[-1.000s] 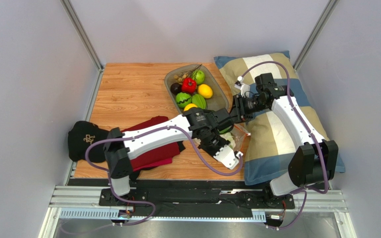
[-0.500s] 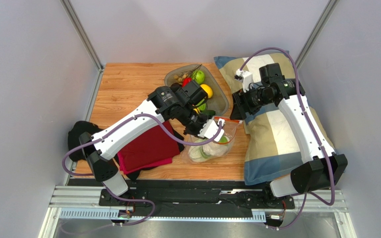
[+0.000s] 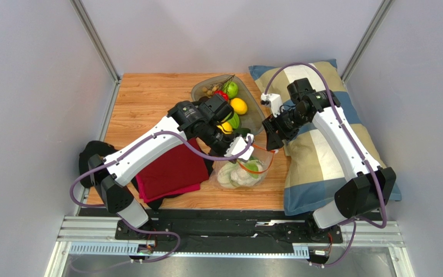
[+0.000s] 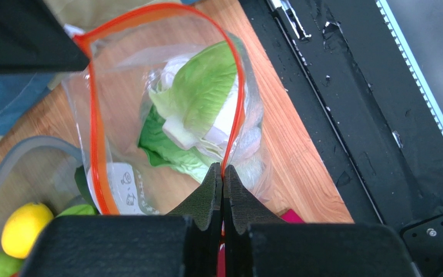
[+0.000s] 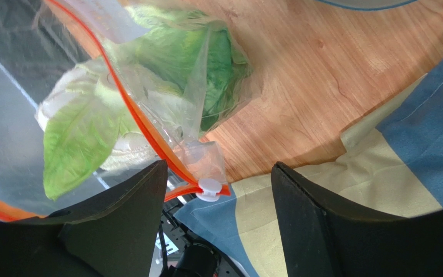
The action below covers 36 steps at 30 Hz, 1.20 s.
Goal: Place the food in the zip-top bag and seal the zipper
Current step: Adjust the zipper food storage bag at the center of the board.
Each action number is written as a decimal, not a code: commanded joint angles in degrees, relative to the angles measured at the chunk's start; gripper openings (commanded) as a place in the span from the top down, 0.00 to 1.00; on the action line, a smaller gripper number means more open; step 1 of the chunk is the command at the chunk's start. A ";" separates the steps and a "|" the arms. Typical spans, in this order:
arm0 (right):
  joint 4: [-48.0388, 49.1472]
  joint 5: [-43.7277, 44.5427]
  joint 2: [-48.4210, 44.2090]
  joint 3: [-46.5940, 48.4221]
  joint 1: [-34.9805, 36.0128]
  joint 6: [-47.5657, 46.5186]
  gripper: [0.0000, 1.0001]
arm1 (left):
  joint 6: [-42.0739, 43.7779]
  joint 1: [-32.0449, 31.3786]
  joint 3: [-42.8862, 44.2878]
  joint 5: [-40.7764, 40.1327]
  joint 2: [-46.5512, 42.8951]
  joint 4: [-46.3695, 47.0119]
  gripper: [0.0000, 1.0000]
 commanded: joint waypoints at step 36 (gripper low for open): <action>-11.07 0.52 -2.74 1.34 1.64 5.78 1.00 | -45.70 23.23 -10.81 19.83 -6.62 39.17 0.43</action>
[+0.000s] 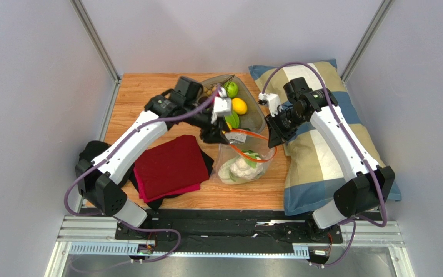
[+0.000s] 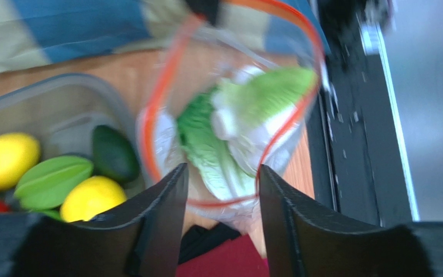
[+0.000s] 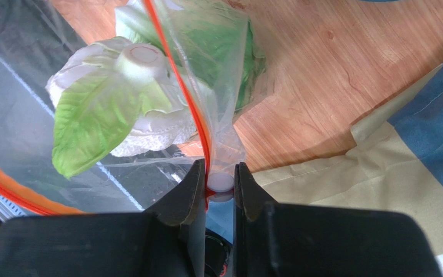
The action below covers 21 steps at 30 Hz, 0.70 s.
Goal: Place the food in the zip-top bag and seal the zipper
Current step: Adjust the zipper food storage bag at the center of the board, then pick up the fake fruit from the bin.
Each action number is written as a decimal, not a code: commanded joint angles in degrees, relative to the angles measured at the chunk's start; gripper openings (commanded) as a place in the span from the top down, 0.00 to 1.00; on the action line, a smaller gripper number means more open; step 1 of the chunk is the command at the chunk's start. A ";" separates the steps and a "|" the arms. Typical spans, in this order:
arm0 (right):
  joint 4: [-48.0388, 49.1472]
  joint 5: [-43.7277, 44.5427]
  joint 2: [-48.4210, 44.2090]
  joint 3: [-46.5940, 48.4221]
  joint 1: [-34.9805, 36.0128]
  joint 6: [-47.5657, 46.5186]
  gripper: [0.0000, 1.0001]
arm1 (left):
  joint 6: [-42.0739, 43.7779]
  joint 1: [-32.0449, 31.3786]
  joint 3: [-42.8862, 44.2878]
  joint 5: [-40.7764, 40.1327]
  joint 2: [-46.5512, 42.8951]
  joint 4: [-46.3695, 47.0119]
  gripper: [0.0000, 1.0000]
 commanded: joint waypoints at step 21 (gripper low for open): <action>-9.47 -10.87 -2.40 -1.88 -7.62 8.38 1.00 | -32.71 8.60 12.00 -26.34 25.76 15.53 0.18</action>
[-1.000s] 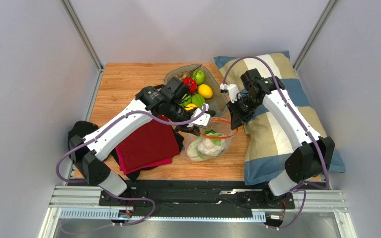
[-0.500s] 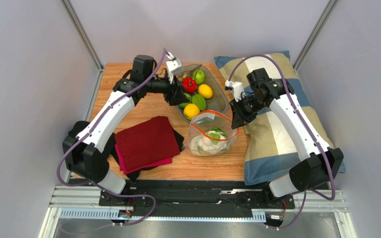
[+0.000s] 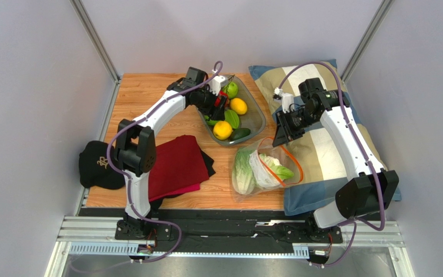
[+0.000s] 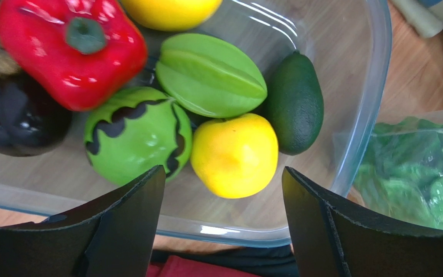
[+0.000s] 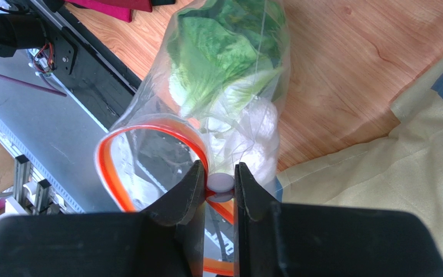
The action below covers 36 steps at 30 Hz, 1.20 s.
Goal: Place the food in the zip-top bag and seal the zipper
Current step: Pick up the fake fruit from the bin.
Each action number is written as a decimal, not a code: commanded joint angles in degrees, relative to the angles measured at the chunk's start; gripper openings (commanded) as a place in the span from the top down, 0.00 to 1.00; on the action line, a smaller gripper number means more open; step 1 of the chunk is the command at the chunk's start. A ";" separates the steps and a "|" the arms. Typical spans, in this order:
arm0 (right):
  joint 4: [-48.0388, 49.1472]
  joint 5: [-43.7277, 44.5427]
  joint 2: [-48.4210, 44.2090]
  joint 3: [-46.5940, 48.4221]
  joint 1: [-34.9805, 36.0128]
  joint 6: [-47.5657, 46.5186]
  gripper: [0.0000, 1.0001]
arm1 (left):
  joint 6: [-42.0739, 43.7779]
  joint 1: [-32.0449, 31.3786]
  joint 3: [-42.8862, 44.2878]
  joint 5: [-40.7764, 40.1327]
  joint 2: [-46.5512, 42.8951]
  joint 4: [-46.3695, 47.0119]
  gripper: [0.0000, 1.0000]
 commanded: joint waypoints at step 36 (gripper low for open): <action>3.03 -5.13 -11.45 -1.24 0.07 26.48 1.00 | -7.26 -8.07 -3.73 -6.64 -2.88 -0.70 0.57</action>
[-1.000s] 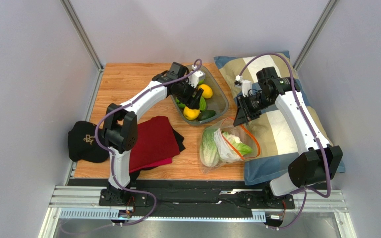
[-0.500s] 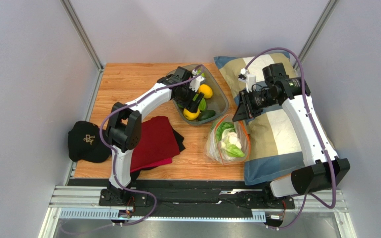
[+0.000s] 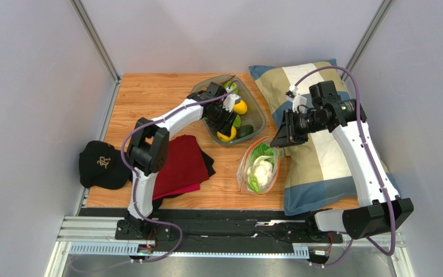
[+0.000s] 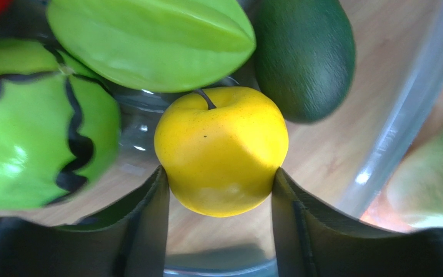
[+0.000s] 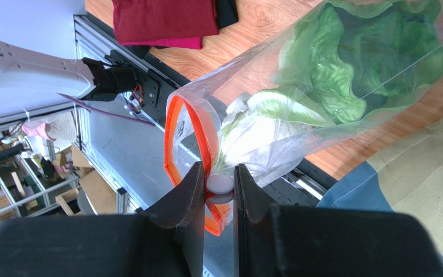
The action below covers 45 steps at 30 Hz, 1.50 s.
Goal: Place the food in the zip-top bag and seal the zipper
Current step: Pick up the fake fruit from the bin, then place the fake fruit in the zipper food storage bag.
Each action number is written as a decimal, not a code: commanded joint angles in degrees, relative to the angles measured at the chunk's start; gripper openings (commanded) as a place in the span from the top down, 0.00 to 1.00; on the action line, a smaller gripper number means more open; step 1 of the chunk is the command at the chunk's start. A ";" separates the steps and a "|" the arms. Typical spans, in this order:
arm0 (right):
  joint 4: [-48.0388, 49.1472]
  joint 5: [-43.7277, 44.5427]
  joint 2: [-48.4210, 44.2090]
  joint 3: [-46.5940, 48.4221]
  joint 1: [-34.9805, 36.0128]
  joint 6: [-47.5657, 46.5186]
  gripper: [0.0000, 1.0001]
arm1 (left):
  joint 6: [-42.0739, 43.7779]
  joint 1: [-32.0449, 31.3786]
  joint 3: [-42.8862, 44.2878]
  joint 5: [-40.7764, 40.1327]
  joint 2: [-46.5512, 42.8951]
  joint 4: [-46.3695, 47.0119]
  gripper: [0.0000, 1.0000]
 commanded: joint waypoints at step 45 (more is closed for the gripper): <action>4.97 -3.12 1.67 -0.05 -2.25 6.64 1.00 | -3.60 -23.76 -13.78 -4.55 -24.38 22.62 0.21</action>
